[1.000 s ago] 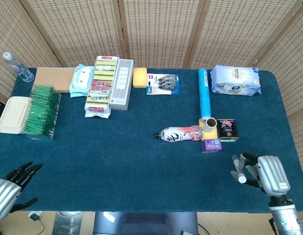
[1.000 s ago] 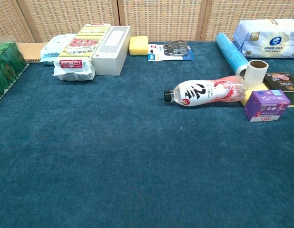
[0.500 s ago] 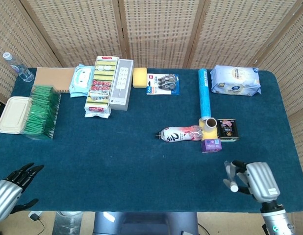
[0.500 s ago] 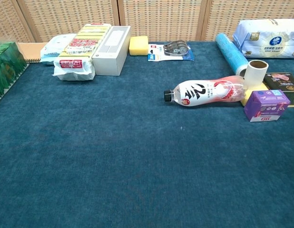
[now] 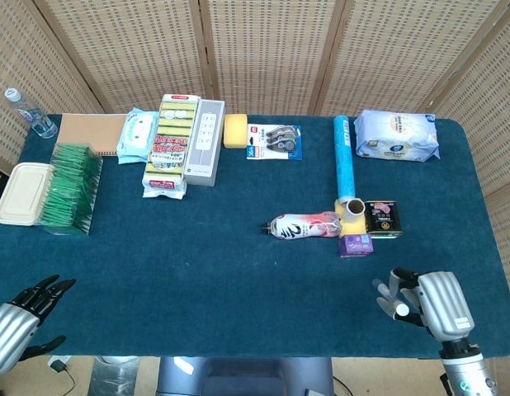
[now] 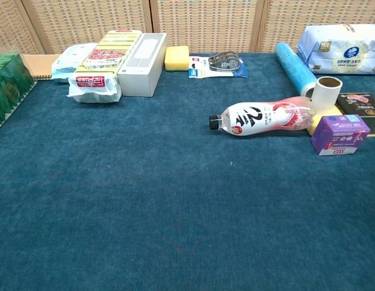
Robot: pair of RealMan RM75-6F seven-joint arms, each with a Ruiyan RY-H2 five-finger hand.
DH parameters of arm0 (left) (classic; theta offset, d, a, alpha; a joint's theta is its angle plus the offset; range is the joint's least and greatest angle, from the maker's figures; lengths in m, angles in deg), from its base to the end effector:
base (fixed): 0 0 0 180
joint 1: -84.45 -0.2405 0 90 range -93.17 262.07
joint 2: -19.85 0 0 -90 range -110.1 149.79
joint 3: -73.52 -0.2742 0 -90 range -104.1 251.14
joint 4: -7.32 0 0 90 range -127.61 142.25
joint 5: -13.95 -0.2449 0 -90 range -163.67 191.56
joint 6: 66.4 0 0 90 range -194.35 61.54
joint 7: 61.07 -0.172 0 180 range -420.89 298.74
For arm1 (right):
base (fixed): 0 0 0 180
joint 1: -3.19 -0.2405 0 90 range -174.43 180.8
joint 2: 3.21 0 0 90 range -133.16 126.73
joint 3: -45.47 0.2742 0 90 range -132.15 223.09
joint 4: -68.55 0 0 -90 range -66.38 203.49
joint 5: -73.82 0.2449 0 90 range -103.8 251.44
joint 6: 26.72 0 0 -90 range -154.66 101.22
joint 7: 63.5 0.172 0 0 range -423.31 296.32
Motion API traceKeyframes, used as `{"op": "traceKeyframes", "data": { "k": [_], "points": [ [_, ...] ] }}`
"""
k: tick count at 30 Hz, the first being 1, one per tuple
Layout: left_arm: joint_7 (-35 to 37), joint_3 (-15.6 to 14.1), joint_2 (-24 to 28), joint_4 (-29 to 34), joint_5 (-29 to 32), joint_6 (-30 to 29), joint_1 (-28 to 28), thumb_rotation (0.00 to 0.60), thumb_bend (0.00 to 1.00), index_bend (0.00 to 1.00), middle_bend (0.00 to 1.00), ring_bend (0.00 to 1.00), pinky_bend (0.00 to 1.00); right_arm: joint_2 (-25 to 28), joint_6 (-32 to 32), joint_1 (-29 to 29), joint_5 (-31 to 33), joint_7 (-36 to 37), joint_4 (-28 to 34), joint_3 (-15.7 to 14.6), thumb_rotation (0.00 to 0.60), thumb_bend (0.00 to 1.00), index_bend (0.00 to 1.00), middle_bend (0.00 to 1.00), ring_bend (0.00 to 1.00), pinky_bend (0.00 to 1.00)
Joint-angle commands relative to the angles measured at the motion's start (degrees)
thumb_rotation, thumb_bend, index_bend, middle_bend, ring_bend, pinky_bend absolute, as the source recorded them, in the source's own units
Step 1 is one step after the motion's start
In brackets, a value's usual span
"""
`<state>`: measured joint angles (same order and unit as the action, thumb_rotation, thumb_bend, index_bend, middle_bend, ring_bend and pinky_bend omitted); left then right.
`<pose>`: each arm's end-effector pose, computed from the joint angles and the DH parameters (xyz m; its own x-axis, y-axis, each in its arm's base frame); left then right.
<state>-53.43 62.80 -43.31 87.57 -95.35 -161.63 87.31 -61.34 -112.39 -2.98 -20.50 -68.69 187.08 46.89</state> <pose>-0.3414 0.1322 0.1233 0.4659 0.1221 0.8764 0.8375 -0.3804 -0.3922 -0.2124 -0.2004 0.1307 0.1583 -0.0285 0.9870 -0.9689 -0.1969 0.1497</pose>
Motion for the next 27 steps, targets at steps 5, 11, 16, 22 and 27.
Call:
{"op": "traceKeyframes", "data": {
  "k": [5,11,16,22,27],
  "points": [
    [0.30,-0.24,0.17,-0.10,-0.42,-0.33,-0.09,0.600,0.11,0.00,0.20,0.13,0.30,-1.73,-1.81,0.21,2.03,0.45,-0.12,2.81,0.600,0.43,0.83,1.00,1.00,1.00],
    [-0.60,0.42,-0.08,0.40,1.45,1.19,0.07,0.600,0.11,0.00,0.20,0.13,0.30,-2.77,0.67,0.60,-2.68,0.49,-2.30,-1.39,0.600,0.43,0.83,1.00,1.00,1.00],
    [0.40,-0.30,0.21,-0.21,-0.68,-0.48,-0.07,0.600,0.11,0.00,0.20,0.13,0.30,-1.43,0.64,0.26,-2.56,1.43,0.13,-0.77,0.600,0.43,0.83,1.00,1.00,1.00],
    [-0.28,0.10,0.01,0.04,0.57,0.23,-0.20,0.600,0.11,0.00,0.20,0.13,0.30,-1.55,1.07,0.31,-3.33,0.95,1.36,-1.30,0.600,0.43,0.83,1.00,1.00,1.00],
    [-0.15,0.06,-0.04,-0.14,0.28,-0.03,-0.22,0.600,0.11,0.00,0.20,0.13,0.30,-1.59,-3.02,0.30,-2.57,1.87,2.72,2.27,0.600,0.43,0.83,1.00,1.00,1.00]
  ]
}}
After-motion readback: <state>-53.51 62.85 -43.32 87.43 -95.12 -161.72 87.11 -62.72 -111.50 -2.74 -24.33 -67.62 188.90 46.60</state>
